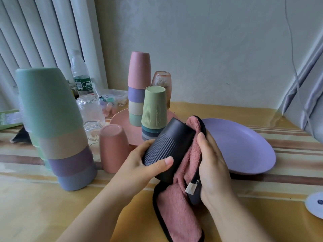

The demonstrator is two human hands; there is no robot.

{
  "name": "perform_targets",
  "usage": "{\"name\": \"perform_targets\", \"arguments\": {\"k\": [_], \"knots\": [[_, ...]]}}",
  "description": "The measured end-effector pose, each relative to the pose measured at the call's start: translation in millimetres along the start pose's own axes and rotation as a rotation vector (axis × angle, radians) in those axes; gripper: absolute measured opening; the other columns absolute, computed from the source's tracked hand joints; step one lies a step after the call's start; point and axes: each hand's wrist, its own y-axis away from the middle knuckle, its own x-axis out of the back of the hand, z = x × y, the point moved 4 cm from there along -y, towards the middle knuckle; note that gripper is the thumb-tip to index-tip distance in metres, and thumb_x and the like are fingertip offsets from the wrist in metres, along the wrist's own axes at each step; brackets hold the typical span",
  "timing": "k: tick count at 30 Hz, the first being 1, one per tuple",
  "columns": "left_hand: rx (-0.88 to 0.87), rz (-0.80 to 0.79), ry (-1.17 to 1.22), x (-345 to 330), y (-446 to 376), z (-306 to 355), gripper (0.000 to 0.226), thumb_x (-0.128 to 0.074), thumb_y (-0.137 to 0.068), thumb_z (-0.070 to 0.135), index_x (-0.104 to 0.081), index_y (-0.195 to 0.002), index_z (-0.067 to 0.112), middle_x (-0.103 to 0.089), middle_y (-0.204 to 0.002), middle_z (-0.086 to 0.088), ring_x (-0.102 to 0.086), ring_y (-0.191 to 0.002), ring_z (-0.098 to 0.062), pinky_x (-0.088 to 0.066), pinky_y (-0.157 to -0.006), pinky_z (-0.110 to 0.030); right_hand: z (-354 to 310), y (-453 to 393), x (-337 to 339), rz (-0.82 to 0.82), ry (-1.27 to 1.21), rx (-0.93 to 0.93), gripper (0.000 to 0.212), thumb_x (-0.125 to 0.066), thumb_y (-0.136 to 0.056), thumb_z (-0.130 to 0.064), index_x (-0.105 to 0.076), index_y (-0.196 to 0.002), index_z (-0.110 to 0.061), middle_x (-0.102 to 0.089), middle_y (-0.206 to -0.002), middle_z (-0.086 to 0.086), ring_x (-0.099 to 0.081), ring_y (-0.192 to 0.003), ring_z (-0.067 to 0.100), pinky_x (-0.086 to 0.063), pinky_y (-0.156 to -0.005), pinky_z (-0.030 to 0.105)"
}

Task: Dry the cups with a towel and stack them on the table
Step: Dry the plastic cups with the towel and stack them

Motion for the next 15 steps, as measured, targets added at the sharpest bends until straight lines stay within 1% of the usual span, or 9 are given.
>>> {"name": "perform_targets", "arguments": {"k": [2,3,5,7,9,11,12,13,15], "knots": [[-0.023,0.037,-0.043,-1.7,0.6,-0.2,0.055,-0.08,-0.06,0.036,-0.063,-0.111,0.025,-0.072,-0.095,0.014,-0.067,-0.087,0.002,-0.048,-0.071,-0.009,4.5,-1.9,2.2,0.01,0.01,-0.034,0.031,-0.043,-0.099,-0.027,-0.06,-0.124,-0.03,-0.061,-0.126,-0.018,-0.052,-0.122,0.002,-0.035,-0.111,0.037],[-0.04,0.068,-0.075,-1.2,0.7,-0.8,0.056,-0.08,-0.06,0.037,-0.062,-0.112,0.027,-0.071,-0.098,0.013,-0.065,-0.09,0.003,-0.047,-0.073,-0.009,3.8,-2.1,3.0,0.007,0.024,-0.043,0.03,-0.043,-0.099,-0.028,-0.06,-0.124,-0.031,-0.061,-0.125,-0.018,-0.053,-0.121,0.003,-0.036,-0.11,0.038],[-0.093,0.149,-0.184,1.5,1.7,-0.2,0.06,-0.076,-0.056,0.052,-0.061,-0.111,0.035,-0.065,-0.104,0.014,-0.059,-0.098,0.004,-0.043,-0.079,-0.006,3.0,-3.7,5.3,-0.009,0.053,-0.07,0.029,-0.043,-0.099,-0.029,-0.062,-0.119,-0.035,-0.064,-0.121,-0.017,-0.057,-0.117,0.004,-0.039,-0.108,0.039],[-0.121,0.213,-0.229,4.2,2.9,1.2,0.059,-0.071,-0.056,0.058,-0.061,-0.11,0.038,-0.063,-0.105,0.014,-0.058,-0.101,0.001,-0.043,-0.084,-0.011,3.7,-3.5,4.7,-0.046,0.079,-0.128,0.028,-0.042,-0.099,-0.025,-0.065,-0.11,-0.036,-0.069,-0.113,-0.015,-0.062,-0.109,0.005,-0.043,-0.104,0.038],[-0.101,0.254,-0.175,6.7,3.3,0.8,0.058,-0.07,-0.057,0.057,-0.063,-0.109,0.033,-0.069,-0.101,0.011,-0.064,-0.095,-0.002,-0.048,-0.08,-0.016,5.3,-2.4,1.7,-0.095,0.114,-0.168,0.029,-0.043,-0.099,-0.022,-0.068,-0.105,-0.036,-0.071,-0.108,-0.012,-0.065,-0.106,0.007,-0.045,-0.102,0.04],[-0.09,0.261,-0.217,7.9,2.9,0.2,0.056,-0.074,-0.057,0.054,-0.063,-0.108,0.032,-0.071,-0.098,0.013,-0.066,-0.092,-0.001,-0.052,-0.077,-0.016,5.8,-1.7,1.0,-0.115,0.132,-0.168,0.028,-0.045,-0.099,-0.023,-0.069,-0.105,-0.037,-0.072,-0.107,-0.01,-0.065,-0.105,0.011,-0.044,-0.102,0.043],[-0.07,0.237,-0.263,7.5,2.3,-1.3,0.058,-0.078,-0.059,0.05,-0.061,-0.111,0.032,-0.071,-0.1,0.013,-0.066,-0.093,0.0,-0.053,-0.078,-0.017,5.9,-1.7,1.3,-0.124,0.166,-0.16,0.028,-0.046,-0.098,-0.024,-0.068,-0.106,-0.038,-0.073,-0.103,-0.007,-0.067,-0.1,0.014,-0.046,-0.1,0.046],[-0.044,0.201,-0.309,6.4,2.0,-3.1,0.06,-0.082,-0.062,0.044,-0.057,-0.115,0.031,-0.069,-0.103,0.013,-0.065,-0.094,0.001,-0.054,-0.078,-0.018,4.4,-0.7,1.0,-0.14,0.21,-0.158,0.027,-0.046,-0.098,-0.024,-0.067,-0.106,-0.039,-0.075,-0.092,-0.002,-0.07,-0.086,0.018,-0.05,-0.094,0.049],[-0.01,0.154,-0.38,3.9,1.5,-4.9,0.061,-0.084,-0.065,0.035,-0.051,-0.117,0.033,-0.066,-0.106,0.015,-0.063,-0.094,0.004,-0.055,-0.08,-0.023,4.4,1.0,0.4,-0.185,0.283,-0.188,0.03,-0.044,-0.098,-0.023,-0.064,-0.107,-0.044,-0.07,-0.068,0.014,-0.064,-0.052,0.028,-0.054,-0.071,0.053]]}}
